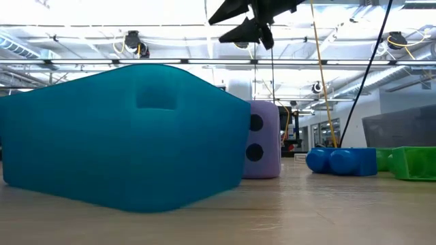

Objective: Pick & Place Toys
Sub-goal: Put the blue game piece into the blue bin

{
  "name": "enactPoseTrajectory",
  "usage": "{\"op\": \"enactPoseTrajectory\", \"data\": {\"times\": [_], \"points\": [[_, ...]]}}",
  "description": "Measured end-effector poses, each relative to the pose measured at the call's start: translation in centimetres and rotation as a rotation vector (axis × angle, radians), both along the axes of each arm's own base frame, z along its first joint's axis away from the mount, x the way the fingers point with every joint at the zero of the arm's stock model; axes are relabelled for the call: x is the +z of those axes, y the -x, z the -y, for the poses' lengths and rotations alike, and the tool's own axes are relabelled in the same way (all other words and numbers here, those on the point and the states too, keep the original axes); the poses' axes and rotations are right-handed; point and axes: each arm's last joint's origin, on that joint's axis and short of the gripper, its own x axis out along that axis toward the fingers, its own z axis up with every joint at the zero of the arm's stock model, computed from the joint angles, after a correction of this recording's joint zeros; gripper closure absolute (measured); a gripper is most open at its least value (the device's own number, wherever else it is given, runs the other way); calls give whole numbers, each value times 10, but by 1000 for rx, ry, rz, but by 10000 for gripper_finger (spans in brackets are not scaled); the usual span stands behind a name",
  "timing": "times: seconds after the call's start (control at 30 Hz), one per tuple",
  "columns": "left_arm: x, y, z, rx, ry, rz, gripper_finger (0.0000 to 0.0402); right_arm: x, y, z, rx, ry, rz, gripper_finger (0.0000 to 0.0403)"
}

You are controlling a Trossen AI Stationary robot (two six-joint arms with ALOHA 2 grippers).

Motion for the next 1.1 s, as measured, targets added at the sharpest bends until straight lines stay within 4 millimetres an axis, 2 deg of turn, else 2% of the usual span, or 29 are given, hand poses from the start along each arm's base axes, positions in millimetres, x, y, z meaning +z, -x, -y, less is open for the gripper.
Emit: {"op": "enactPoseTrajectory", "data": {"times": [0.13, 0.3, 0.5, 0.63, 0.83, 1.1], "points": [[11, 4, -1, 4, 52, 101, 215, 8, 2, 3, -32, -31, -88, 189], [13, 4, -3, 69, 31, 126, 215, 15, -4, 17, -116, -19, -133, 207], [12, 2, -8, 106, 44, 118, 215, 9, -10, 47, -204, -44, -126, 213], [12, 2, -12, 123, 51, 117, 215, 4, -10, 75, -234, -137, -115, 207], [12, 3, -19, 154, 49, 120, 215, -22, -19, 111, -222, -244, -158, 189], [9, 3, -24, 179, 60, 87, 215, -63, -42, 130, -148, -356, -172, 156]]}}
